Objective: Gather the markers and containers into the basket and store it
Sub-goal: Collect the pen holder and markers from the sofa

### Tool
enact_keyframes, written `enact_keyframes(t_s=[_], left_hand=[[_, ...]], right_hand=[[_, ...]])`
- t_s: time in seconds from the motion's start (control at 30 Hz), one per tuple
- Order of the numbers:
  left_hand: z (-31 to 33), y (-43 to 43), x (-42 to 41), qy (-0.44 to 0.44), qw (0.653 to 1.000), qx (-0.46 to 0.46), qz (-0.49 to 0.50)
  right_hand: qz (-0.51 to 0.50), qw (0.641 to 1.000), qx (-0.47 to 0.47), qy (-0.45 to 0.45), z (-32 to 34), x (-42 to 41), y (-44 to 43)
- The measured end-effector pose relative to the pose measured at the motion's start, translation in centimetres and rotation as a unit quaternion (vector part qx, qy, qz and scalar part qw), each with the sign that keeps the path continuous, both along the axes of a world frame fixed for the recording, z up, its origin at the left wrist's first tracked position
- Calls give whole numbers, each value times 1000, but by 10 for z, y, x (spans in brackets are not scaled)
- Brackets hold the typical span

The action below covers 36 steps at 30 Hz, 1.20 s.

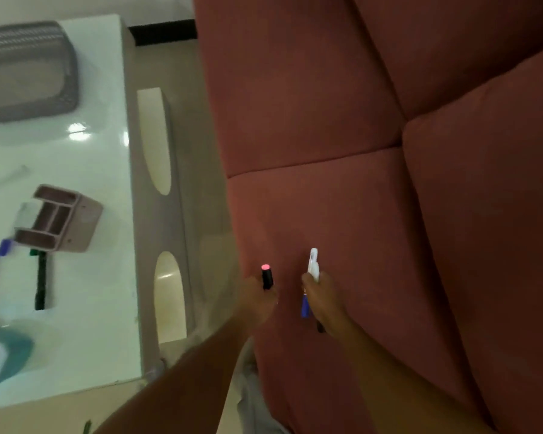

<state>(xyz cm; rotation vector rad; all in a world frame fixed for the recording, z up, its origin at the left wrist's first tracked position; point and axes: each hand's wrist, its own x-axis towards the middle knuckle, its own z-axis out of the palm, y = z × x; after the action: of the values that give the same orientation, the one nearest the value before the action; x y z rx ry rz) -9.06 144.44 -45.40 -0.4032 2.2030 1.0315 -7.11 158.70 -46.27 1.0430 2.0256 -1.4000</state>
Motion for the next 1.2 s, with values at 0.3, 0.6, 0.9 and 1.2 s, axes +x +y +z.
enact_keyframes(t_s=[0.3, 0.6, 0.9, 1.2], left_hand=[[9, -190, 25, -10, 984, -39, 175], [-21, -389, 42, 15, 961, -79, 263], [-63, -452, 21, 1, 976, -94, 195], [-61, -454, 18, 43, 979, -102, 173]], right_hand=[[270, 961, -67, 5, 13, -28, -198], [431, 902, -1, -16, 1, -43, -422], [390, 914, 109, 16, -50, -51, -522], [344, 928, 142, 21, -59, -28, -513]])
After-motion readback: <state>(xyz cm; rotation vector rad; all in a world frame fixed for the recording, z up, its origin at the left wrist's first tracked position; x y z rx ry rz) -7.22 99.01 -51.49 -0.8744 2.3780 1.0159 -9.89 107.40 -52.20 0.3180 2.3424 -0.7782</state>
